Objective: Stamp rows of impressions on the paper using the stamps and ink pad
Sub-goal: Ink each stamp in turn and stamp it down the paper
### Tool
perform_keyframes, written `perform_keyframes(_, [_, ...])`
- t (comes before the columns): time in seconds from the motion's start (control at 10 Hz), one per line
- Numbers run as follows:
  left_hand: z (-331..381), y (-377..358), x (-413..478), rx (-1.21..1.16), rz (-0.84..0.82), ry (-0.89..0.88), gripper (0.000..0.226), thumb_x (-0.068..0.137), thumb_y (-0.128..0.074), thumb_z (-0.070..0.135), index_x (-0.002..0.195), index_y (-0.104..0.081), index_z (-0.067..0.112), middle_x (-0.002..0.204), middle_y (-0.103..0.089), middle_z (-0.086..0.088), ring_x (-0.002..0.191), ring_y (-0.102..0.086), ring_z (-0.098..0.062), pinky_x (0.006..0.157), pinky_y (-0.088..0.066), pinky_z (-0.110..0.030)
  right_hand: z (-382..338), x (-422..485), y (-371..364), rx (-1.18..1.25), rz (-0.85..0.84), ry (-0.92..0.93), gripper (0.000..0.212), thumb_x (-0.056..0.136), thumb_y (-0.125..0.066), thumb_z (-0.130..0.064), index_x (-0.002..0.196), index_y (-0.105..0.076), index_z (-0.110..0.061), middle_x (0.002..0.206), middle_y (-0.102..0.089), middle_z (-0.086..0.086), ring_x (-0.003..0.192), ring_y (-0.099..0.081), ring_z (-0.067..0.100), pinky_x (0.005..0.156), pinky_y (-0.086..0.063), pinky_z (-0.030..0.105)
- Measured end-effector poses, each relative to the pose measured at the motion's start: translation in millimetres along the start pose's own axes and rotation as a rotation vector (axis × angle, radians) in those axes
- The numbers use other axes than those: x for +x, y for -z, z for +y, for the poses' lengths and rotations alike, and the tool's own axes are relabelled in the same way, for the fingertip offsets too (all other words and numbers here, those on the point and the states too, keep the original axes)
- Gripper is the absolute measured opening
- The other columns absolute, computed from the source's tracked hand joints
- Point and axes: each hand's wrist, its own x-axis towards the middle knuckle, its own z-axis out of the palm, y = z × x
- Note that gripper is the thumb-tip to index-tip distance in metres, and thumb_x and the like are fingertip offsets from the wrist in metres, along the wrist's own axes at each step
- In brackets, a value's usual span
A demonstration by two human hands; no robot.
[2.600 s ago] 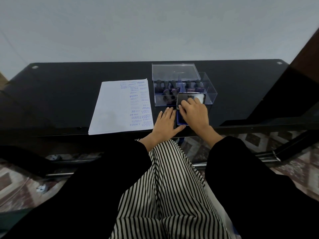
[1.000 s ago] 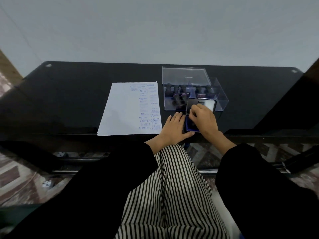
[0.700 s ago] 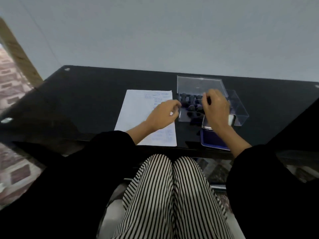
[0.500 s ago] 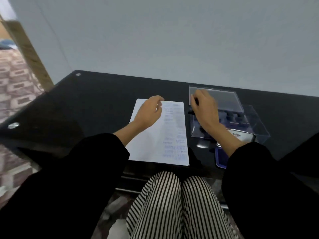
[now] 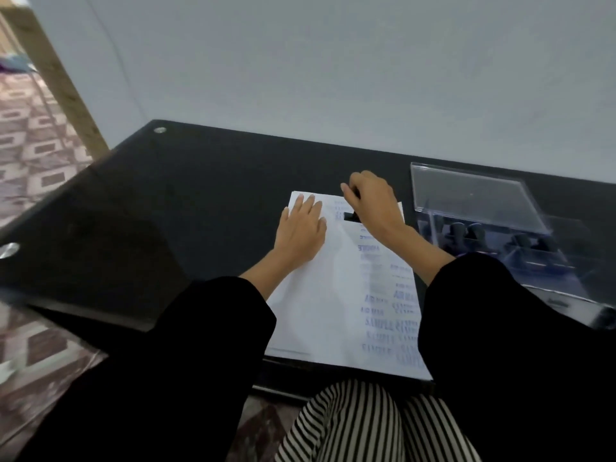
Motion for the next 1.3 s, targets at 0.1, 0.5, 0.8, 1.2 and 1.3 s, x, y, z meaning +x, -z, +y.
perform_keyframes(0.1, [-6, -6, -1, 0.008, -0.050, 0.009, 0.048, 0.102, -0.023, 0.024, 0.147, -0.019, 0.008, 0.158, -0.013, -0.006, 0.147, -0.007, -0.022, 0.118, -0.008, -0.042, -2, 5, -7, -0.004, -0.013, 0.015, 0.028, 0.098, -0.044, -0.021, 0.073, -0.040, -0.008, 0.076, -0.044, 0.006, 0.064, -0.041, 0.016, 0.058, -0.031, 0.023])
perform_keyframes(0.5, [-11, -16, 0, 0.142, -0.050, 0.005, 0.051, 0.103, -0.018, 0.028, 0.149, -0.010, 0.008, 0.159, -0.008, -0.006, 0.147, -0.004, -0.021, 0.119, -0.006, -0.039, -1, 5, -32, -0.049, -0.026, 0.025, 0.024, 0.098, -0.044, -0.019, 0.077, -0.041, -0.009, 0.079, -0.043, 0.004, 0.067, -0.041, 0.015, 0.052, -0.027, 0.018])
perform_keyframes(0.8, [-9, -15, -2, 0.140, -0.048, 0.011, 0.051, 0.103, -0.018, 0.027, 0.149, -0.011, 0.007, 0.159, -0.007, -0.006, 0.147, -0.003, -0.021, 0.119, -0.004, -0.039, -3, 0, -40, -0.008, 0.058, 0.024, 0.022, 0.095, -0.042, -0.007, 0.072, -0.039, -0.009, 0.074, -0.041, 0.007, 0.063, -0.035, 0.016, 0.049, -0.019, 0.015])
perform_keyframes(1.2, [-9, -16, -2, 0.169, -0.052, 0.010, 0.051, 0.103, -0.017, 0.028, 0.149, -0.009, 0.008, 0.159, -0.006, -0.007, 0.147, -0.002, -0.022, 0.119, -0.004, -0.040, 0, -1, -47, 0.085, 0.127, 0.045, 0.024, 0.086, -0.045, 0.003, 0.067, -0.038, -0.009, 0.069, -0.039, 0.008, 0.060, -0.034, 0.018, 0.050, -0.018, 0.017])
perform_keyframes(1.3, [-9, -17, -2, 0.171, -0.051, 0.013, 0.051, 0.103, -0.017, 0.028, 0.149, -0.009, 0.008, 0.159, -0.006, -0.006, 0.147, -0.002, -0.021, 0.119, -0.004, -0.039, 0, -2, -48, 0.103, 0.139, 0.054, 0.024, 0.087, -0.046, 0.003, 0.068, -0.039, -0.009, 0.070, -0.040, 0.008, 0.061, -0.035, 0.018, 0.051, -0.020, 0.017])
